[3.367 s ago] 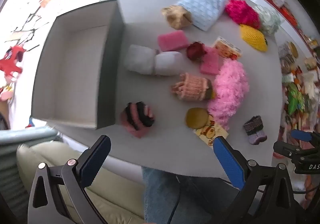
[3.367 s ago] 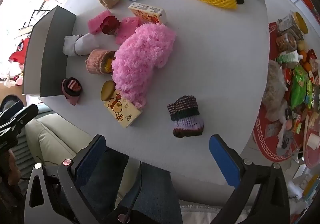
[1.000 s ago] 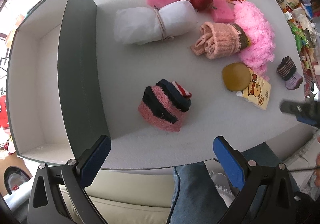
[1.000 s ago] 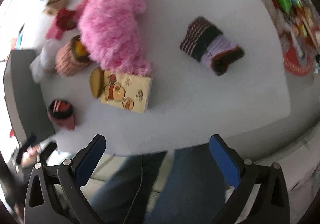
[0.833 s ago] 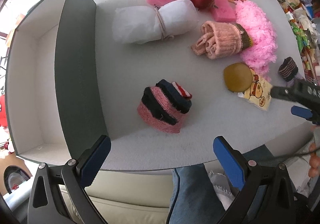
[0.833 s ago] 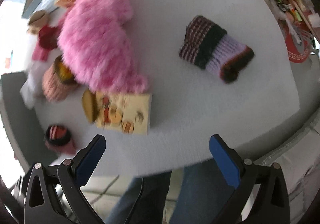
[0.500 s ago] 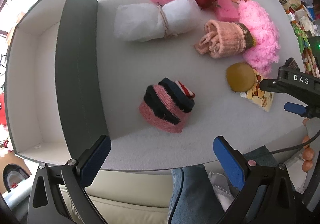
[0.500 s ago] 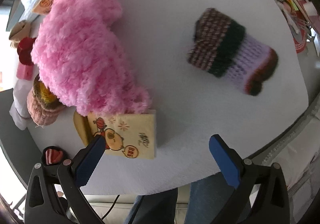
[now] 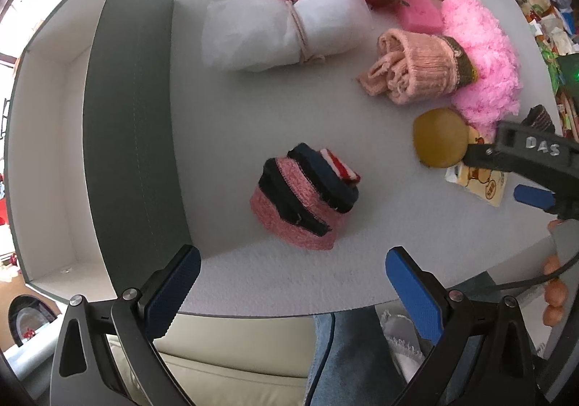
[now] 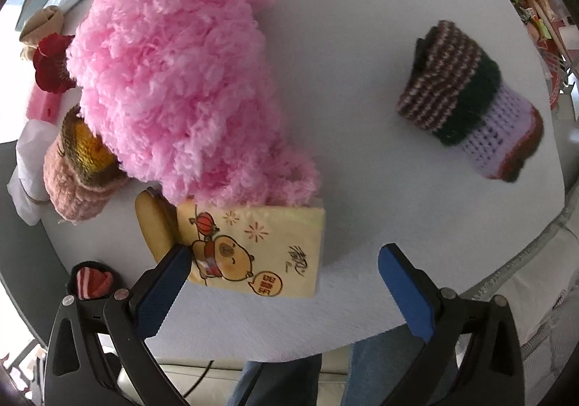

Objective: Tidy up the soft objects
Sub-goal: 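Move both tools toward the pink-black knit cozy and yellow tissue pack, then grasp the knit cozy with the left tool while the right tool grasps the tissue pack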

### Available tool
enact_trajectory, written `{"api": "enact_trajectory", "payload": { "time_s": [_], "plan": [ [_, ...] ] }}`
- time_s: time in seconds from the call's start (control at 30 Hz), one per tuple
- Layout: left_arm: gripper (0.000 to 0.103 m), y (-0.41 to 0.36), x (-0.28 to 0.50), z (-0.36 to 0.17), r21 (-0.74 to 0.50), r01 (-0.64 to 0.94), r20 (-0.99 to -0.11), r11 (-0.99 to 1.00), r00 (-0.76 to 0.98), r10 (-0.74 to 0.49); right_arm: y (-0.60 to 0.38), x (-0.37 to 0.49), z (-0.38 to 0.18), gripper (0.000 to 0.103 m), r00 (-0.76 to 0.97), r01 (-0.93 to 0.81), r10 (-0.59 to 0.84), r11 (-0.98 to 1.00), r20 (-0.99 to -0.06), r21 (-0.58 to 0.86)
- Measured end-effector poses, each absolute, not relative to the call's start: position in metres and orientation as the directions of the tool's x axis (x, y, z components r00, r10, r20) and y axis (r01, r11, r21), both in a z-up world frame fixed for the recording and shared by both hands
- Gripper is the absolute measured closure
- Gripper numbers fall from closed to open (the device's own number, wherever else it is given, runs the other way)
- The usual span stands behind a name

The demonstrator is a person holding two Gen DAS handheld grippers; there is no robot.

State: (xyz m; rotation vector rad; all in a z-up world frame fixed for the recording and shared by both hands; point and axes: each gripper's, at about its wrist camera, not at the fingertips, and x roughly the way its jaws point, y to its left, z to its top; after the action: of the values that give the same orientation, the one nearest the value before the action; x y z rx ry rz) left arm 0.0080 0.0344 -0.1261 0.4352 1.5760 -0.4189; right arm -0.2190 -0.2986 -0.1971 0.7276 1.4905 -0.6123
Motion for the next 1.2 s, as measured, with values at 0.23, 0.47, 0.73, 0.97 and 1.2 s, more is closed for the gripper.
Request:
{"api": "enact_trajectory", "payload": {
  "time_s": [0.23, 0.47, 0.73, 0.97, 1.2],
  "plan": [
    [0.0, 0.029, 0.018, -0.137, 0.005, 0.496, -0.999, 0.868, -0.036, 0.027, -0.293, -0.214, -0.204, 0.0, 0.002, 0.75, 0.091, 0.659, -0.996, 0.062],
    [0.0, 0.016, 0.028, -0.156, 0.061, 0.486, -0.998, 0.872, 0.002, 0.068, -0.314, -0.208, -0.207, 0.0, 0.028, 0.756, 0.077, 0.651, -0.997, 0.071],
    [0.0, 0.014, 0.031, -0.17, 0.064, 0.464, -0.997, 0.883, -0.006, 0.075, -0.334, -0.223, -0.204, 0.0, 0.049, 0.777, 0.075, 0.624, -0.996, 0.085],
    [0.0, -0.002, 0.044, -0.184, 0.082, 0.467, -0.996, 0.881, 0.0, 0.093, -0.324, -0.204, -0.217, 0.0, 0.071, 0.782, 0.092, 0.613, -0.993, 0.112],
    [0.0, 0.007, 0.054, -0.192, -0.009, 0.425, -0.999, 0.905, -0.047, 0.012, -0.3, -0.165, -0.229, 0.0, -0.022, 0.738, 0.025, 0.675, -0.999, 0.001]
  ]
}}
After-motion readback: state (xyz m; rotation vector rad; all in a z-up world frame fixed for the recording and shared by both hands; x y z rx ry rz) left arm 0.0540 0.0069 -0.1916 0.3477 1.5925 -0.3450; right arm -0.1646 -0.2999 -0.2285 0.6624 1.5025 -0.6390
